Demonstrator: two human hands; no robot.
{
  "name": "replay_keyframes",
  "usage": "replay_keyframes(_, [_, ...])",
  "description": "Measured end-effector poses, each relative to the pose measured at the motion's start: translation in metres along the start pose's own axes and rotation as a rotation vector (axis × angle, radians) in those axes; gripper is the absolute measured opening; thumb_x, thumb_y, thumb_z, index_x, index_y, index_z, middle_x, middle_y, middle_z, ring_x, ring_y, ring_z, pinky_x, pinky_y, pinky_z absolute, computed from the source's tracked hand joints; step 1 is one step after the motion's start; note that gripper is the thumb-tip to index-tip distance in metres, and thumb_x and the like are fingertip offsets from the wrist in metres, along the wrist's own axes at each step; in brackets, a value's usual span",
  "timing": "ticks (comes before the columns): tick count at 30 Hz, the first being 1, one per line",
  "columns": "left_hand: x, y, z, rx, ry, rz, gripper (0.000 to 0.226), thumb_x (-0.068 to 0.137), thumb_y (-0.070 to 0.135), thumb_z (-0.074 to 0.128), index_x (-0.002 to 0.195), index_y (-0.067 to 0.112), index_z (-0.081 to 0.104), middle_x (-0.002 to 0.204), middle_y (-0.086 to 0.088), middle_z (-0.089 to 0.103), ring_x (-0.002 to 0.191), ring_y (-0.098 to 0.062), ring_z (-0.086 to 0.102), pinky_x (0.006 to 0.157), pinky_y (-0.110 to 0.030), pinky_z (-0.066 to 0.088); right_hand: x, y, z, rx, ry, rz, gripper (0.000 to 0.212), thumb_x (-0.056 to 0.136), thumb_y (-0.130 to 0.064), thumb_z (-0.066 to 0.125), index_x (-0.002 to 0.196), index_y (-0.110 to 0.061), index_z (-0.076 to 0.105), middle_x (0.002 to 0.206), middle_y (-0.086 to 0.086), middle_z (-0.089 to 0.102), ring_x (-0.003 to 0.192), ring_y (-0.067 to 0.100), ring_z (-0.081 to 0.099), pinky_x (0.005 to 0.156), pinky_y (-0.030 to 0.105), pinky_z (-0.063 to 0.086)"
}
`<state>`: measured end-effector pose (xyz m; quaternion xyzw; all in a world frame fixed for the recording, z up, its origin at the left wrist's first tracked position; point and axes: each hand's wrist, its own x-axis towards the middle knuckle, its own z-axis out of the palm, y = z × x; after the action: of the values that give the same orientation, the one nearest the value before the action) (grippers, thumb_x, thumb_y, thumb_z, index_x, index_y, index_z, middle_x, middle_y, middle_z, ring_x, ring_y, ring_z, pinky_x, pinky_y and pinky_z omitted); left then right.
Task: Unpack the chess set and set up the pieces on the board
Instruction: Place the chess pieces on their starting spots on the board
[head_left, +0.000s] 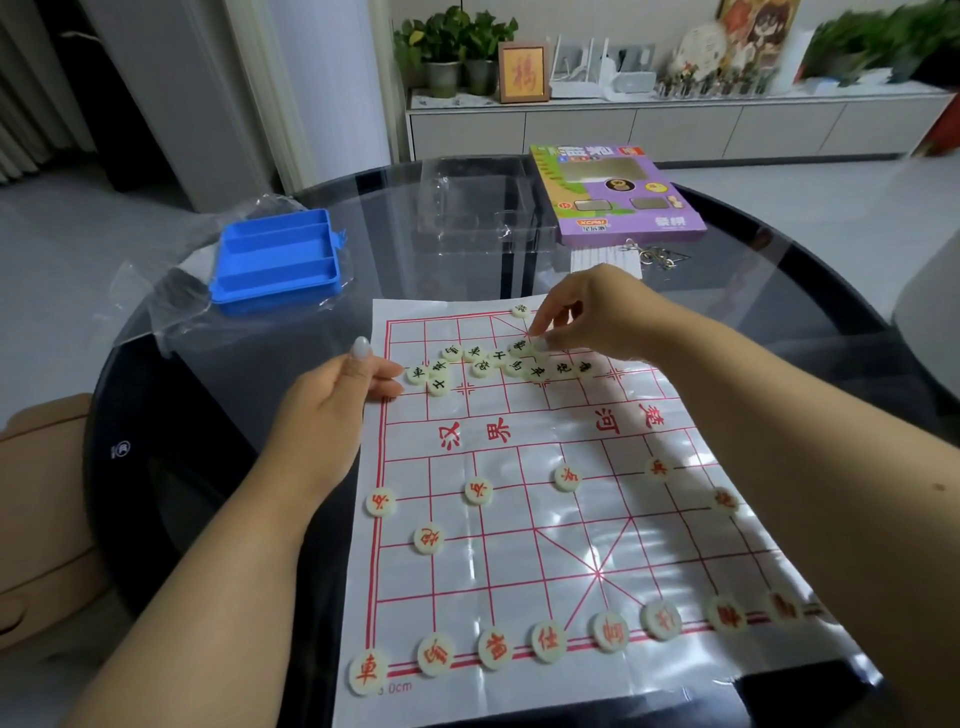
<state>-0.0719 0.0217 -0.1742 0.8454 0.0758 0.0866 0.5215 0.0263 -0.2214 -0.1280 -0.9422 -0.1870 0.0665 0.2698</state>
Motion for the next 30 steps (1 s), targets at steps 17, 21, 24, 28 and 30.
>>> replay_keyframes(17, [0.001,-0.001,0.000,0.007,0.006,-0.011,0.052,0.097,0.051,0.027,0.102,0.016,0.065,0.092,0.006,0.067,0.069,0.018,0.059,0.047,0.000,0.040,0.009,-0.014,0.025,-0.032,0.009,0.000,0.020,0.078,-0.026,0.074,0.098,-0.023,0.072,0.078,-0.011,0.056,0.069,0.007,0.052,0.053,0.018,0.038])
replay_keyframes(21, [0.000,-0.001,0.000,0.012,0.005,-0.008,0.052,0.097,0.052,0.026,0.102,0.017,0.065,0.092,0.006,0.067,0.068,0.019,0.059,0.047,0.000,0.040,0.012,-0.020,0.033,-0.099,0.003,-0.007,0.020,0.077,-0.027,0.073,0.096,-0.022,0.073,0.081,-0.009,0.057,0.074,0.011,0.055,0.057,0.020,0.041])
replay_keyframes(24, [-0.001,0.000,-0.001,-0.003,0.004,-0.015,0.052,0.096,0.052,0.027,0.101,0.017,0.065,0.091,0.005,0.068,0.068,0.016,0.060,0.047,-0.001,0.041,0.014,-0.023,0.039,-0.153,0.029,-0.005,0.019,0.076,-0.029,0.072,0.094,-0.022,0.073,0.086,-0.006,0.059,0.081,0.016,0.057,0.065,0.027,0.048])
replay_keyframes(28, [-0.001,0.000,-0.001,-0.007,-0.001,-0.017,0.051,0.095,0.052,0.028,0.101,0.017,0.064,0.092,0.006,0.067,0.069,0.016,0.060,0.047,-0.001,0.041,0.013,-0.019,0.033,-0.117,0.097,-0.017,0.016,0.077,-0.029,0.071,0.089,-0.019,0.072,0.080,-0.006,0.058,0.075,0.016,0.059,0.057,0.023,0.043])
replay_keyframes(30, [-0.002,0.000,-0.001,-0.001,0.001,-0.016,0.049,0.095,0.052,0.028,0.101,0.018,0.064,0.093,0.007,0.067,0.069,0.017,0.060,0.047,-0.001,0.040,0.016,-0.008,0.016,0.001,0.187,0.038,0.017,0.081,-0.028,0.070,0.089,-0.012,0.071,0.079,-0.004,0.062,0.070,0.015,0.060,0.057,0.023,0.046])
